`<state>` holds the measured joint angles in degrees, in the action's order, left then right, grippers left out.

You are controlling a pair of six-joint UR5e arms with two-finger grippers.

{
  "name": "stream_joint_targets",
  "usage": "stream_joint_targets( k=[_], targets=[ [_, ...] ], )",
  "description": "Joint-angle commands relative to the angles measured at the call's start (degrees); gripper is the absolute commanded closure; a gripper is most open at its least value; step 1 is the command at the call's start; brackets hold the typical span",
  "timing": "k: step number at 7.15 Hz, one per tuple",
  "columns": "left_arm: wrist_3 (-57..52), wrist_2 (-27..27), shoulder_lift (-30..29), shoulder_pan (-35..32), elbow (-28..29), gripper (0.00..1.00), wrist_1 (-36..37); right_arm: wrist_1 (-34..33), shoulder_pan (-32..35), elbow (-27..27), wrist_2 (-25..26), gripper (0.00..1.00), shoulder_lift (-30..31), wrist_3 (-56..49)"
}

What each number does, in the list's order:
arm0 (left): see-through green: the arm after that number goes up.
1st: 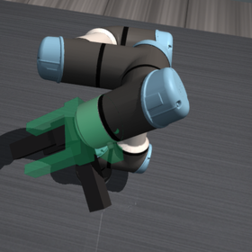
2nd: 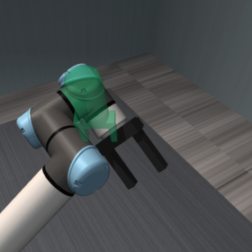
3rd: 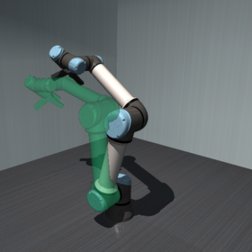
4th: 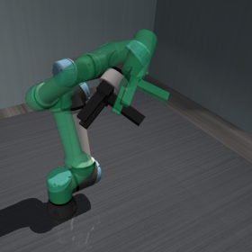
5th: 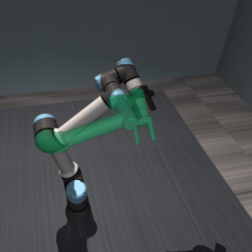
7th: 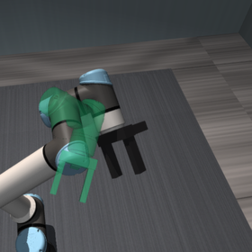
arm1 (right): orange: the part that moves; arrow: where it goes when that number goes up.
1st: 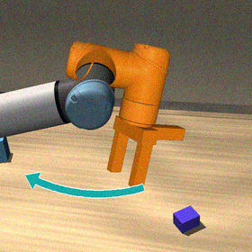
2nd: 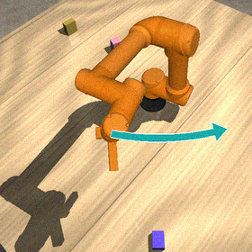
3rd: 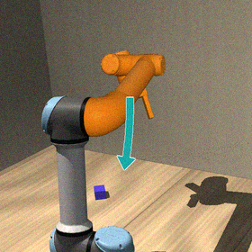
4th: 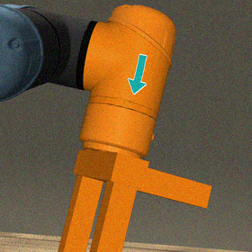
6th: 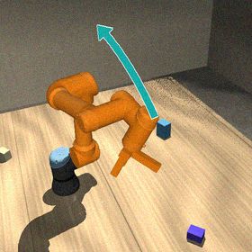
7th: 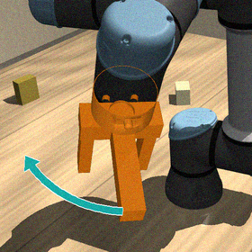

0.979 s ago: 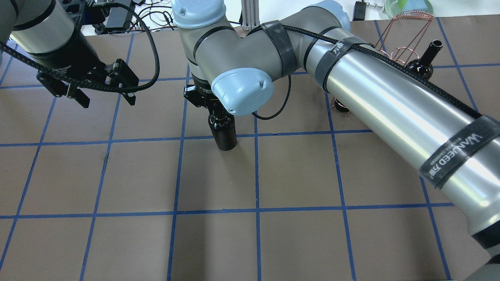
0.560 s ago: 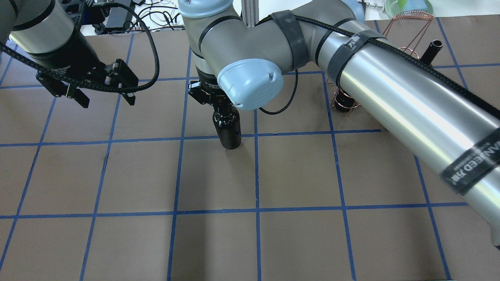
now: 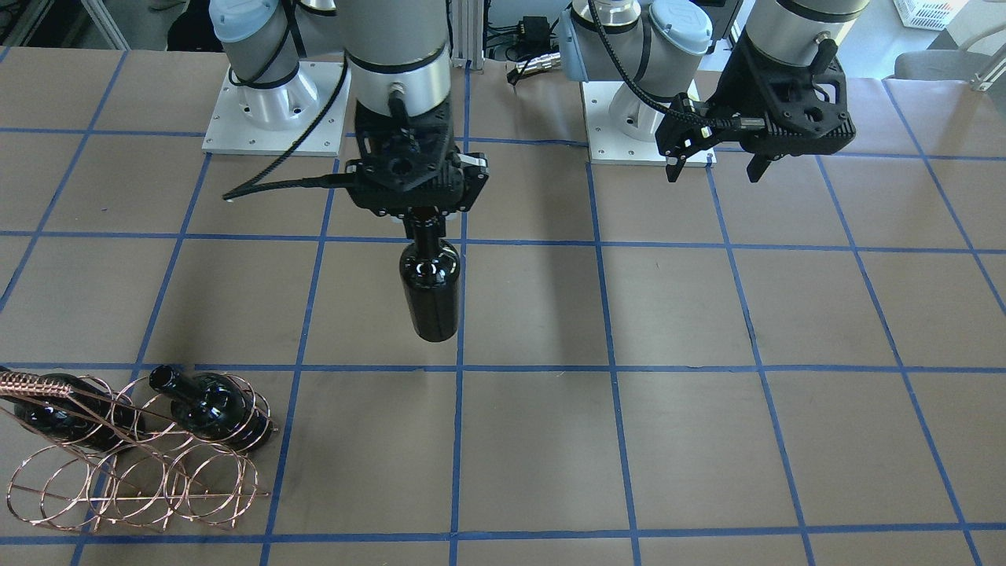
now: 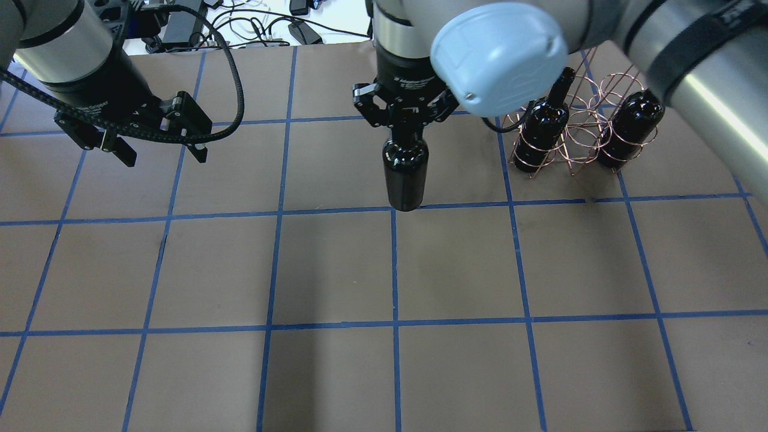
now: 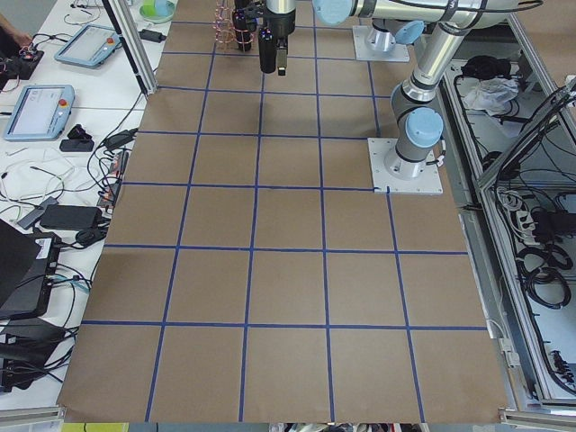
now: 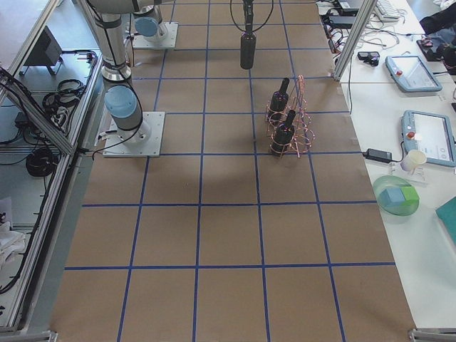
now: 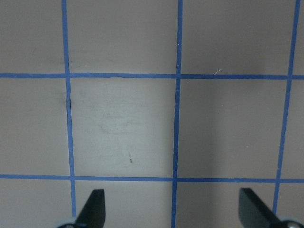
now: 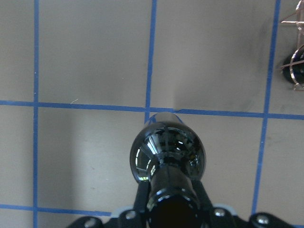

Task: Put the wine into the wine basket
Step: 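Lift the bottle with the right gripper and carry it to the copper rack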

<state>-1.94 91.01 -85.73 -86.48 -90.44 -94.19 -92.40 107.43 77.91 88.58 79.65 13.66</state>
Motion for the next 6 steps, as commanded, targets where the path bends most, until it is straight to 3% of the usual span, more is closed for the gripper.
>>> stream_joint_targets(
  k=[1, 4, 6],
  targets=[
    [0.27, -0.04, 0.04, 0.00, 0.00, 0.00, -0.03, 3.09, -7.46, 0.05, 1.15, 1.00, 4.18, -9.24],
    [0.45, -0.04, 0.21, -0.18, 0.00, 0.00, -0.03, 7.48, -17.92, 0.05, 1.42, 1.00, 8.05, -22.77],
    [0.36, -0.04, 0.21, -0.18, 0.00, 0.00, -0.03, 11.69, -20.58, 0.05, 1.42, 1.00, 10.34, -27.45]
  ],
)
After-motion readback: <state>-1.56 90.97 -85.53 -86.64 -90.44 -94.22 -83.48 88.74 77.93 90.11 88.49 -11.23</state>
